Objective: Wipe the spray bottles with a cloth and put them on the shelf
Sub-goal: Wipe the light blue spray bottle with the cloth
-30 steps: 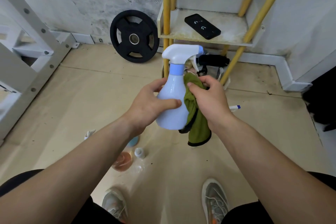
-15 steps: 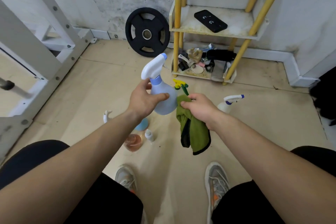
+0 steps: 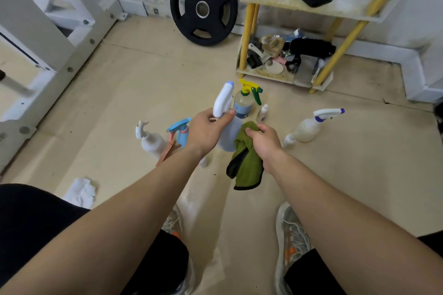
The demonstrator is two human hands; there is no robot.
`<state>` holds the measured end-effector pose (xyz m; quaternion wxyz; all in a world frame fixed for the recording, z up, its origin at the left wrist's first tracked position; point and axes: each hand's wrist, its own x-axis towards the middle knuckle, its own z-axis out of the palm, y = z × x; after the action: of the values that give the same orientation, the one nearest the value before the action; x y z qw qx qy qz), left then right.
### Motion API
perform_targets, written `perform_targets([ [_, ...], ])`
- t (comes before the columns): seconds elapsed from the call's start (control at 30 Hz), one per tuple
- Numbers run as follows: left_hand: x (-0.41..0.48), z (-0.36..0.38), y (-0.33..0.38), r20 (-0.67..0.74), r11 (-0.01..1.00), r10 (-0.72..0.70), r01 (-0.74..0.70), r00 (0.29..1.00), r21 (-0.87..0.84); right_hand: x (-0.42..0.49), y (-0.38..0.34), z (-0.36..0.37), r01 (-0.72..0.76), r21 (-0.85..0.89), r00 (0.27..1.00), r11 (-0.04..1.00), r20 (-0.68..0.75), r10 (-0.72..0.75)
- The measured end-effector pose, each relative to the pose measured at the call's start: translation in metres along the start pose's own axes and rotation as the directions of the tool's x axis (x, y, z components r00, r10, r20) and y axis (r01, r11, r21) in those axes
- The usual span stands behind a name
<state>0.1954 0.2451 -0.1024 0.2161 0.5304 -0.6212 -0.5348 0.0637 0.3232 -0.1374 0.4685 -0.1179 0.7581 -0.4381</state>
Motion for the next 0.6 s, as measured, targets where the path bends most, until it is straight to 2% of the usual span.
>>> perform_targets([
  [0.1,0.024,0.005,-0.016,-0.027,0.976,0.078,-0.071,0.997,0.205,0.020,0.009,0.007,-0.021,-0.045,1.000,0.999,0.004,0.021],
  [0.27,0.054,0.019,-0.051,-0.057,0.934,0.052,-0.028,0.997,0.357,0.047,0.029,0.014,-0.089,-0.095,0.996,0.991,-0.004,0.089],
  [0.43,0.079,0.027,-0.076,-0.104,0.903,-0.026,0.068,0.994,0.425,0.066,0.048,0.020,-0.109,-0.146,0.994,0.983,-0.005,0.109],
  [0.6,0.086,0.028,-0.095,-0.115,0.871,-0.045,0.096,0.992,0.482,0.070,0.063,0.020,-0.134,-0.163,0.991,0.977,0.001,0.136],
])
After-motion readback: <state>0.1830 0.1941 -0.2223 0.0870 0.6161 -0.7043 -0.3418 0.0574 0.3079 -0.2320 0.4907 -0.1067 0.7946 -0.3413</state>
